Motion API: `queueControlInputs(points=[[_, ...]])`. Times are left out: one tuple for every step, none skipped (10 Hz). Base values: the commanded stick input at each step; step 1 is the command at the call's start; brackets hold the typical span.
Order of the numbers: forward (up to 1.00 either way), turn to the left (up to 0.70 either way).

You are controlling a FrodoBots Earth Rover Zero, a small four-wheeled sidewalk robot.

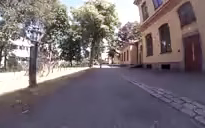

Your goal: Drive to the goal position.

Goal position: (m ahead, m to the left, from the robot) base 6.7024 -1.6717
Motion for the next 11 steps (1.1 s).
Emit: queueControlInputs(points=[[0.85, 0.00], [0.85, 0.00], [0.85, 0.00], [0.85, 0.00], [0.85, 0.00], [0.85, 0.00], [0.85, 0.00], [0.85, 0.00], [0.85, 0.00], [0.85, 0.00], [0.85, 0.00]])
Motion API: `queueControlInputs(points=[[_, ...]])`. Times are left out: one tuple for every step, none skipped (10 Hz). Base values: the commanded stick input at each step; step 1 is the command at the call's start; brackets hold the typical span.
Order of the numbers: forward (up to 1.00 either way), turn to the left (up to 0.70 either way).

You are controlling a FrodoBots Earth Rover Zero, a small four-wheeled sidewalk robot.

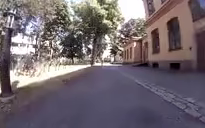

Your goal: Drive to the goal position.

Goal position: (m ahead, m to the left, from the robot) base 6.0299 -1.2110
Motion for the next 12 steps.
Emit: queueControlInputs(points=[[0.85, 0.00], [0.85, 0.00], [0.85, 0.00], [0.85, 0.00], [0.85, 0.00], [0.85, 0.00], [0.85, 0.00], [0.85, 0.00], [0.85, 0.00], [0.85, 0.00], [0.85, 0.00], [0.85, 0.00]])
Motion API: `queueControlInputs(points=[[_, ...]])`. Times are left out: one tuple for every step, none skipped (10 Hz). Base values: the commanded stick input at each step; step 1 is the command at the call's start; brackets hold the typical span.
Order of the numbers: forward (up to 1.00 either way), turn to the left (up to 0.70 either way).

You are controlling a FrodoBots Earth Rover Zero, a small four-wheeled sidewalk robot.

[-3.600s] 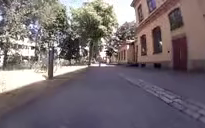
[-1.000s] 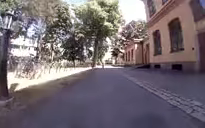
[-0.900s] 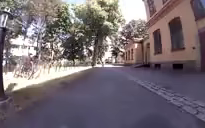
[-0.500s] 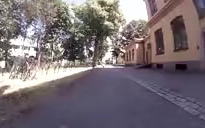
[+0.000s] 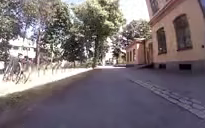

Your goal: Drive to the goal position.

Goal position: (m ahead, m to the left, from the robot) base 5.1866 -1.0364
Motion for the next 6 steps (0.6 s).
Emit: queueControlInputs(points=[[0.85, 0.00], [0.85, 0.00], [0.85, -0.03], [0.85, -0.34], [0.85, -0.34], [0.85, -0.34]])
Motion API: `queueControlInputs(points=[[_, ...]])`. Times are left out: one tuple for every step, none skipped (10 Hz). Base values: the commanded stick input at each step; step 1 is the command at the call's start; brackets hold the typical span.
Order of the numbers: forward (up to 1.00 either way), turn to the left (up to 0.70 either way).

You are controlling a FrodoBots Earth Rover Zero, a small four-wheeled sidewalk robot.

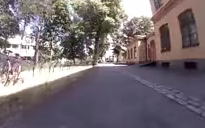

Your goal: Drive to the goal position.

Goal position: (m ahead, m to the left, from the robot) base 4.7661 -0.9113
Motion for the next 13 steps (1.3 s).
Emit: queueControlInputs(points=[[0.85, -0.34], [0.85, -0.34], [0.85, -0.34], [0.85, -0.34], [0.85, -0.34], [0.85, -0.34], [0.85, -0.34], [0.85, -0.26], [0.85, 0.00], [0.85, 0.00], [0.85, 0.00], [0.85, 0.00], [0.85, 0.00]])
